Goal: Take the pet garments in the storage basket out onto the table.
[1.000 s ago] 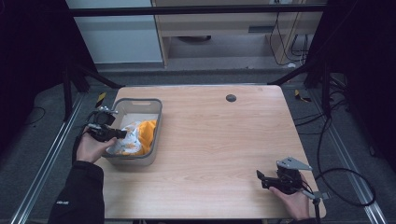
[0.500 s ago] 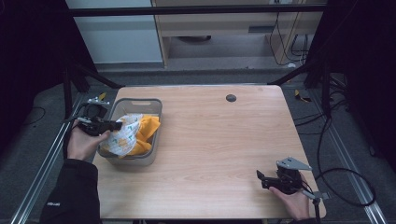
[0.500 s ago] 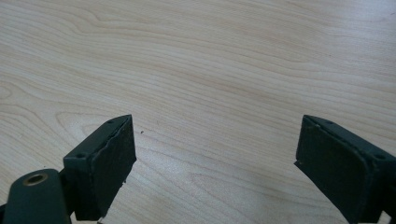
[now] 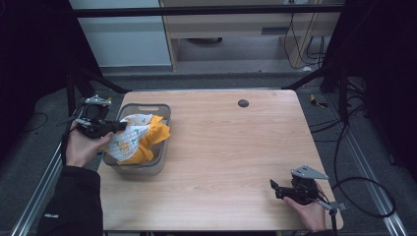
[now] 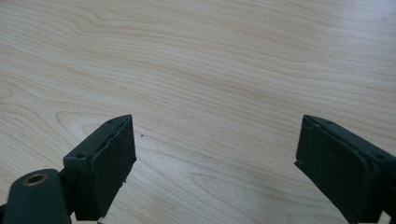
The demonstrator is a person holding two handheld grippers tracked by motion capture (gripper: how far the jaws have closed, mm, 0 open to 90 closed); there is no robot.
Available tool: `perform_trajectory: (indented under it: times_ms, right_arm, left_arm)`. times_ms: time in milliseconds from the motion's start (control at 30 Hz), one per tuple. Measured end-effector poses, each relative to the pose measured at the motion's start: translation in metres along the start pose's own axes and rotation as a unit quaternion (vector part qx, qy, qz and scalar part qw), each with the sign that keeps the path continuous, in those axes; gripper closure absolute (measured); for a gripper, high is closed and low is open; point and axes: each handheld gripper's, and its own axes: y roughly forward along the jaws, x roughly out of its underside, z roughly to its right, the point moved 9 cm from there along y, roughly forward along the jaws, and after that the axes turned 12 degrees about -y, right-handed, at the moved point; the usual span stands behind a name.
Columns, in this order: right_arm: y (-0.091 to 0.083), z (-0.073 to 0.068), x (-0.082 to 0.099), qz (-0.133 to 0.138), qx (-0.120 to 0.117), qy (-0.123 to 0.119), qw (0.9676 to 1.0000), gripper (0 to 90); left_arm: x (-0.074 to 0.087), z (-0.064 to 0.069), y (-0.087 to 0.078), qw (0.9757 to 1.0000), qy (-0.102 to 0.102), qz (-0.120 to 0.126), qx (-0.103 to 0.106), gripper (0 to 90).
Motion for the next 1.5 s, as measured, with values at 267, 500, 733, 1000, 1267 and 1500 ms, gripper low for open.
perform_trajectory:
  times_ms: [267,500,733,1000,1267,1500]
  right_arm:
    - [0.0,0.0,0.0,0.0,0.0,0.0,1.0,11.8]
    - [0.0,0.0,0.0,0.001,-0.001,0.001,1.0,11.8]
    - [0.0,0.0,0.0,0.001,-0.001,0.002,1.0,11.8]
    - [-0.001,0.0,0.0,0.002,-0.001,0.003,1.0,11.8]
    - [-0.001,0.001,0.0,0.002,0.001,0.003,1.0,11.8]
    - [-0.002,0.0,0.0,0.002,-0.001,0.007,1.0,11.8]
  left_arm:
    - [-0.006,0.007,-0.011,0.9999,0.012,0.005,0.005,85.2]
    - [-0.014,0.018,-0.027,0.9994,0.024,0.018,0.014,85.2]
    - [-0.019,0.04,-0.043,0.9979,0.054,0.025,0.028,85.2]
    - [-0.02,0.07,-0.051,0.9946,0.087,0.023,0.052,85.2]
    - [-0.02,0.1,-0.051,0.9898,0.123,0.009,0.071,85.2]
    - [-0.018,0.128,-0.037,0.9856,0.145,-0.004,0.086,85.2]
